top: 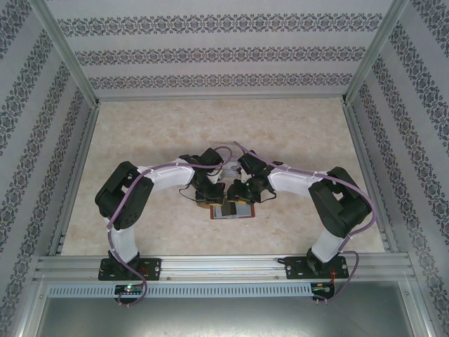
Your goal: Take the credit cards out of the card holder
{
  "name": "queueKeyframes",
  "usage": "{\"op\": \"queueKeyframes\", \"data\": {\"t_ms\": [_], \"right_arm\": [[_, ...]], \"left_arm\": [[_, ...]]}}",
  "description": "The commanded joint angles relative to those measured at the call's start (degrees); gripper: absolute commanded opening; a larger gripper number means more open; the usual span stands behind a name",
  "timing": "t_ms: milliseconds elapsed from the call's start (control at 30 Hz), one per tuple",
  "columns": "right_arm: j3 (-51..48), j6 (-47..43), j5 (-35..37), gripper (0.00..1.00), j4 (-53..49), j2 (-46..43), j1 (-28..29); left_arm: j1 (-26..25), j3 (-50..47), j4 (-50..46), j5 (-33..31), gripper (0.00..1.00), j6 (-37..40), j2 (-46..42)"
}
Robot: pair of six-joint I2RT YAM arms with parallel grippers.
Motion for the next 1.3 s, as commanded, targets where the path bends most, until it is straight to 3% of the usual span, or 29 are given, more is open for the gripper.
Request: {"op": "queueKeyframes", "data": {"t_ms": [0,300,767,1033,1267], "right_arm": [[-1.91,-0.52,-2.45,0.37,1.95,0.02,-0.68],[-4.56,2.70,-8.12,0.32,8.95,-1.54,-1.22],[-5.86,4.03,-9.28,0.21,9.89,-5.19,-2.15],[-5.34,3.07,-9.07,0.14,9.00,-2.85,-2.06],[-5.65,0.72,-4.64,0.09,4.38,-5.00,-2.70]], "left_arm": [[-0.50,0.31,-3.39,-3.90,0.03,0.77,0.72],[-0.52,0.49,-3.04,-3.61,0.03,0.64,1.18],[-0.49,0.61,-2.91,-3.48,0.03,0.71,1.37],[-0.45,0.52,-2.76,-3.46,0.03,0.63,1.37],[-0.51,0.34,-2.60,-3.37,0.03,0.53,1.28]]}}
